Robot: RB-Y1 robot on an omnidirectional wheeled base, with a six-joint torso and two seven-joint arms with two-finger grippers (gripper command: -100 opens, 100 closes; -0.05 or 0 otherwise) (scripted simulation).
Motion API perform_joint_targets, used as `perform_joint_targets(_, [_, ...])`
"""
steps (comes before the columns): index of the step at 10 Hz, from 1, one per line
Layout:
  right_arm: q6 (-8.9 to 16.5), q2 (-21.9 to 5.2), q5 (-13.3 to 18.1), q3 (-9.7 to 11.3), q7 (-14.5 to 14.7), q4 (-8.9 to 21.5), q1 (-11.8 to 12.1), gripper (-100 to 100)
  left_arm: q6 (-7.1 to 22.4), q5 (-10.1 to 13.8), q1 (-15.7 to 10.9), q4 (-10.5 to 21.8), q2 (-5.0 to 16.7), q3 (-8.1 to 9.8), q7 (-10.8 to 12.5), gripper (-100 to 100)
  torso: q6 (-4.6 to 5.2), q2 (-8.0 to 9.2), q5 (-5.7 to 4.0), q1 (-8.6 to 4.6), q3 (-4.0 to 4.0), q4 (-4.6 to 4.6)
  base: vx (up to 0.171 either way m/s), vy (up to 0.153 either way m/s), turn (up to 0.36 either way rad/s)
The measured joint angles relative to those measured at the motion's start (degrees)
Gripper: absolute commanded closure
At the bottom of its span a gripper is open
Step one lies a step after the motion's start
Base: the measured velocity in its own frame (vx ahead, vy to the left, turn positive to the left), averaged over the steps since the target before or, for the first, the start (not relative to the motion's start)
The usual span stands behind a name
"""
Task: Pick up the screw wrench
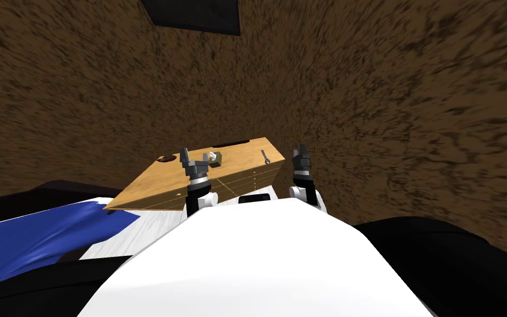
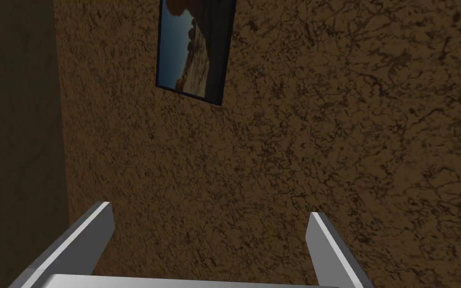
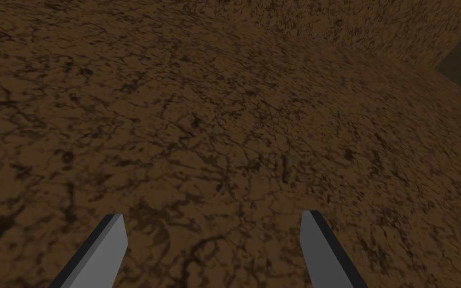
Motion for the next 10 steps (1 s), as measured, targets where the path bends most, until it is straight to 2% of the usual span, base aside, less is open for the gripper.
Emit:
perform_joint_targets(3, [0.6,-2.5,1.9,-1.3,2.5,0.2,3.8,-100,0.0,0.0,0.0,0.0,0.0,0.0,0.0,0,-0.01,0.09,0.0,-0.02,0.05,0.02,-0.018,0.001,0.223])
perform_joint_targets(5, [-0.3,-4.4,3.5,-2.9,4.8,1.7,7.2,-100,0.0,0.0,0.0,0.0,0.0,0.0,0.0,0,-0.02,0.11,0.0,-0.02,0.06,0.02,-0.018,0.002,0.196])
perform_joint_targets(8, [-0.5,-6.1,4.7,-4.6,6.7,2.7,10.4,-100,0.0,0.0,0.0,0.0,0.0,0.0,0.0,0,0.02,0.05,0.0,-0.01,0.03,0.01,-0.009,0.006,0.193])
perform_joint_targets(10, [-0.8,-7.6,6.3,-6.2,9.0,3.3,14.4,-100,0.0,0.0,0.0,0.0,0.0,0.0,0.0,0,-0.02,0.08,0.0,0.01,0.04,0.02,-0.014,0.012,0.249])
